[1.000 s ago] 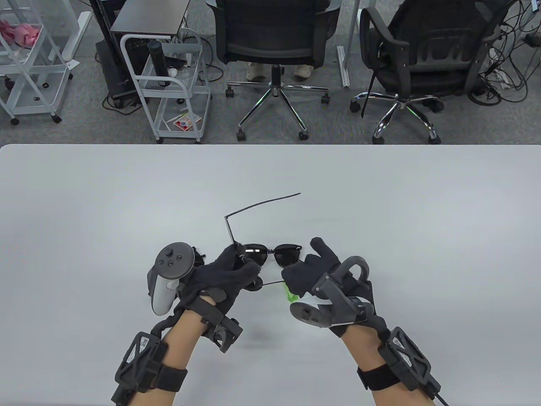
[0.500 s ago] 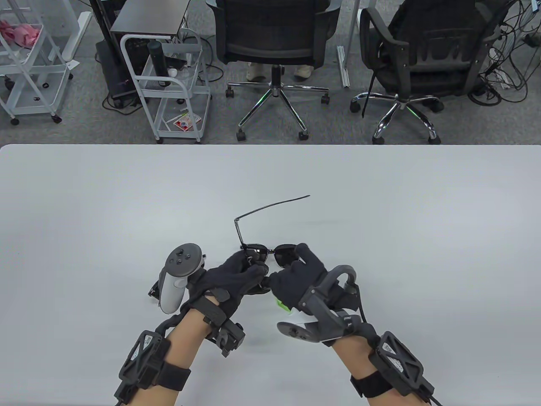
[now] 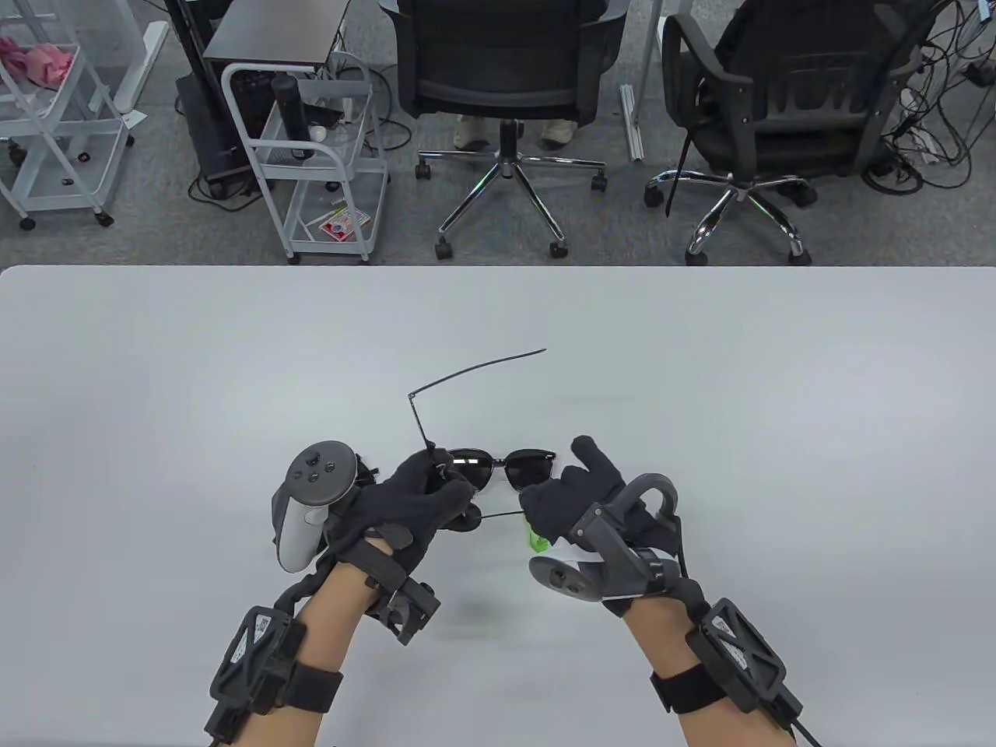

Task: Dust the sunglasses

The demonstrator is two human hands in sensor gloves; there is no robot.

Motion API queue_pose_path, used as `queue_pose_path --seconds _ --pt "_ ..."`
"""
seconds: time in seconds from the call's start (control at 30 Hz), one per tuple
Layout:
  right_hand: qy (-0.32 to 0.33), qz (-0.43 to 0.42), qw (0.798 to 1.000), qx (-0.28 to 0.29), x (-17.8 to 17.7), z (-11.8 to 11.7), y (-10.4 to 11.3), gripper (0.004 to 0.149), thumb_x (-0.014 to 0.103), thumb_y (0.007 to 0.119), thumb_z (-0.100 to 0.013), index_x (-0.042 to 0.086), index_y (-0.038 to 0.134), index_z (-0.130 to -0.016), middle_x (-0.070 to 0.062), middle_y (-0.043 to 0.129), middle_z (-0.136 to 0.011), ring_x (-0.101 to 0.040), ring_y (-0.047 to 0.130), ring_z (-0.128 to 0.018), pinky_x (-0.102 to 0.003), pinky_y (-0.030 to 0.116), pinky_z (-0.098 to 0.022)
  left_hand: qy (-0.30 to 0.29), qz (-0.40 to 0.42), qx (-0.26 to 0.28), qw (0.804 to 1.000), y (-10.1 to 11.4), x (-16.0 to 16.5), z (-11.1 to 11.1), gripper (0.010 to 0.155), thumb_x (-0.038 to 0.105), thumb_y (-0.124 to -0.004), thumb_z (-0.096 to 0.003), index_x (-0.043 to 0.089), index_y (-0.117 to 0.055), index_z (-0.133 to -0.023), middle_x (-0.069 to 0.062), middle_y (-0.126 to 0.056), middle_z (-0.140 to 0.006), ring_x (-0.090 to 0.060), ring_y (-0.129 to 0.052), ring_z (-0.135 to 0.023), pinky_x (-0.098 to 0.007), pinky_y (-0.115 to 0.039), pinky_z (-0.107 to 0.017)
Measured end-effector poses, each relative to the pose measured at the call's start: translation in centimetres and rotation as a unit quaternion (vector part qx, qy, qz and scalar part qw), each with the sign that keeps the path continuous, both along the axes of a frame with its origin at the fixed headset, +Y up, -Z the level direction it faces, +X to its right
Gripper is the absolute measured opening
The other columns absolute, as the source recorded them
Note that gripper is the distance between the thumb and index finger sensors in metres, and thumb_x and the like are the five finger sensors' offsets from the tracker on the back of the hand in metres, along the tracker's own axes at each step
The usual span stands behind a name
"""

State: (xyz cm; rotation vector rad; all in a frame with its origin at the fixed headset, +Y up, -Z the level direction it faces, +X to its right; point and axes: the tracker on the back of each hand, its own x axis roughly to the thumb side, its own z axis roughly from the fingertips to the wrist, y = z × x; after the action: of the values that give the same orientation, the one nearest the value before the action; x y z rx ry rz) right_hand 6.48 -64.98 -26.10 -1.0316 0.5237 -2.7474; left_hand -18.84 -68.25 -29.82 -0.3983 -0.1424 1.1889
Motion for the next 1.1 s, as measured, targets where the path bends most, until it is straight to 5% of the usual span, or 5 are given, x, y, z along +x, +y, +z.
queue_pose_path --seconds 0.17,0.5,0.7,0.9,1.1 --pt "-0.015 -0.013 0.998 -0.056 1.4 -0.9 -1.1 0.042 0.036 0.084 -0.041 0.016 0.094 -0.077 -0.005 0.106 -0.066 -0.029 0.106 -0.056 -0.065 0.064 -0.063 0.003 -0.047 0.015 0.999 -0.1 -0.3 0.0 0.095 0.067 -0.083 -0.0349 0.012 -0.049 -0.104 -0.005 -0.076 -0.097 -0.02 -0.111 -0.072 -0.042 -0.076 -0.068" --pt "0.042 -0.141 0.987 0.062 1.4 2.3 2.8 0.042 0.035 0.083 -0.042 0.019 0.091 -0.08 -0.003 0.103 -0.074 -0.029 0.103 -0.066 -0.064 0.066 -0.064 0.0 -0.076 0.001 0.997 -1.1 0.2 0.1 0.095 0.065 -0.083 -0.0354 0.013 -0.046 -0.105 -0.005 -0.072 -0.1 -0.021 -0.108 -0.077 -0.043 -0.074 -0.068" --pt "0.098 -0.196 0.968 -0.124 0.2 2.2 2.3 0.043 0.034 0.085 -0.041 0.015 0.093 -0.078 -0.006 0.105 -0.066 -0.029 0.105 -0.056 -0.065 0.067 -0.061 0.042 -0.075 0.011 0.996 -1.0 -0.9 0.0 0.095 0.066 -0.081 -0.0361 0.014 -0.043 -0.106 -0.005 -0.068 -0.102 -0.02 -0.105 -0.081 -0.043 -0.073 -0.07" --pt "0.104 -0.096 0.913 -0.382 -1.9 0.5 -3.3 0.044 0.033 0.086 -0.042 0.013 0.092 -0.08 -0.007 0.104 -0.069 -0.032 0.104 -0.059 -0.066 0.067 -0.06 0.048 -0.066 0.016 0.997 -1.0 -1.1 -0.1 0.095 0.066 -0.081 -0.0363 0.015 -0.042 -0.106 -0.004 -0.068 -0.103 -0.019 -0.104 -0.082 -0.042 -0.072 -0.07" --pt "0.064 -0.025 0.911 -0.407 -2.0 -0.4 -6.1 0.057 0.031 0.086 -0.042 0.012 0.076 -0.095 -0.014 0.089 -0.093 -0.042 0.092 -0.08 -0.069 0.06 -0.061 0.044 -0.057 0.018 0.997 -1.1 -0.9 -0.1 0.095 0.067 -0.08 -0.0367 0.016 -0.04 -0.106 -0.003 -0.067 -0.104 -0.018 -0.103 -0.084 -0.042 -0.072 -0.071"
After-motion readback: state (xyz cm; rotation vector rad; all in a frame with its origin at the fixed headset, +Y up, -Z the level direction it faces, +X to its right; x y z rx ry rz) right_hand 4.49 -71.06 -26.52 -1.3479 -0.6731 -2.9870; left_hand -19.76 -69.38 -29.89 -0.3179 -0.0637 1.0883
